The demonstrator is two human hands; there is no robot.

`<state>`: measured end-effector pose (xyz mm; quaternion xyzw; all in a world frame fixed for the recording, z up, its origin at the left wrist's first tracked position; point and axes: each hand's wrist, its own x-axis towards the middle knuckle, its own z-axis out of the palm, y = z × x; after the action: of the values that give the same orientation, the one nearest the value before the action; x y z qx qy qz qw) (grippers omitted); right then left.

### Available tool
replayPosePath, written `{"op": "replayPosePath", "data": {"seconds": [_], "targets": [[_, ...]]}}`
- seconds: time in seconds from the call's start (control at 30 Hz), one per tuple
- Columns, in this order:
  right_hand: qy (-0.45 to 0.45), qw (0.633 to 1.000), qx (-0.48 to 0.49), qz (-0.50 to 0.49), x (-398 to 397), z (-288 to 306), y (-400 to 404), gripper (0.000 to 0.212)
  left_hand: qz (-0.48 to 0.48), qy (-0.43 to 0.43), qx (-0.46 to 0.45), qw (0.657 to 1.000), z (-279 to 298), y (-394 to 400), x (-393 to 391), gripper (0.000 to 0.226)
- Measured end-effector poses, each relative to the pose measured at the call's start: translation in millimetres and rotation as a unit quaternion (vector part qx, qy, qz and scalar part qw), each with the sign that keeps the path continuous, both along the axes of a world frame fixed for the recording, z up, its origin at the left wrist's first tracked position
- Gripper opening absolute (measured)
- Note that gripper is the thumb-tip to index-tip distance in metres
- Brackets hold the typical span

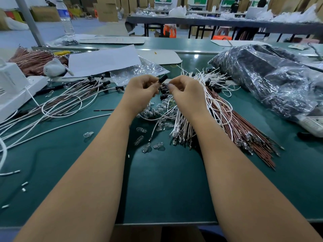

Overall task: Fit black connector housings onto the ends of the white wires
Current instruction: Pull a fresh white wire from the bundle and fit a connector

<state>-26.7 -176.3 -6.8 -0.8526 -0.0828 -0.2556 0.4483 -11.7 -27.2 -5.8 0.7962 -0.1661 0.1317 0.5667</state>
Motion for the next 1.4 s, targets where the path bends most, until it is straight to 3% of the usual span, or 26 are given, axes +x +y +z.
{"op": "replayPosePath", "data": {"seconds": [0.13,0.2,0.57,0.77,0.87,1.03,1.17,1.4], "targets": [[0.057,0.976,-0.189,0.096,-5,-1,4,0.028,0.071,-0.006,0.021,0.997,-8,5,10,0.010],[0.088,0.956,-0.259,0.103,-5,-2,6,0.027,0.086,0.001,0.025,0.996,-11,6,12,0.010],[0.087,0.955,-0.270,0.083,-7,-1,9,0.015,0.083,0.006,0.065,0.994,-14,3,12,0.013],[0.054,0.967,-0.230,0.099,-7,-2,7,0.013,0.081,0.005,0.061,0.995,-13,1,11,0.011],[0.040,0.984,-0.162,0.067,-5,-3,7,0.017,0.070,0.009,0.058,0.996,-14,2,11,0.011],[0.037,0.997,0.071,-0.009,-1,4,-3,0.004,0.040,0.016,0.042,0.998,-12,2,8,0.015],[0.089,0.954,0.282,0.038,-2,8,-7,0.009,0.011,0.012,0.033,0.999,-9,0,4,0.012],[0.118,0.912,0.385,0.079,-2,10,-6,0.011,0.001,0.016,0.035,0.999,-8,-3,1,0.011]]}}
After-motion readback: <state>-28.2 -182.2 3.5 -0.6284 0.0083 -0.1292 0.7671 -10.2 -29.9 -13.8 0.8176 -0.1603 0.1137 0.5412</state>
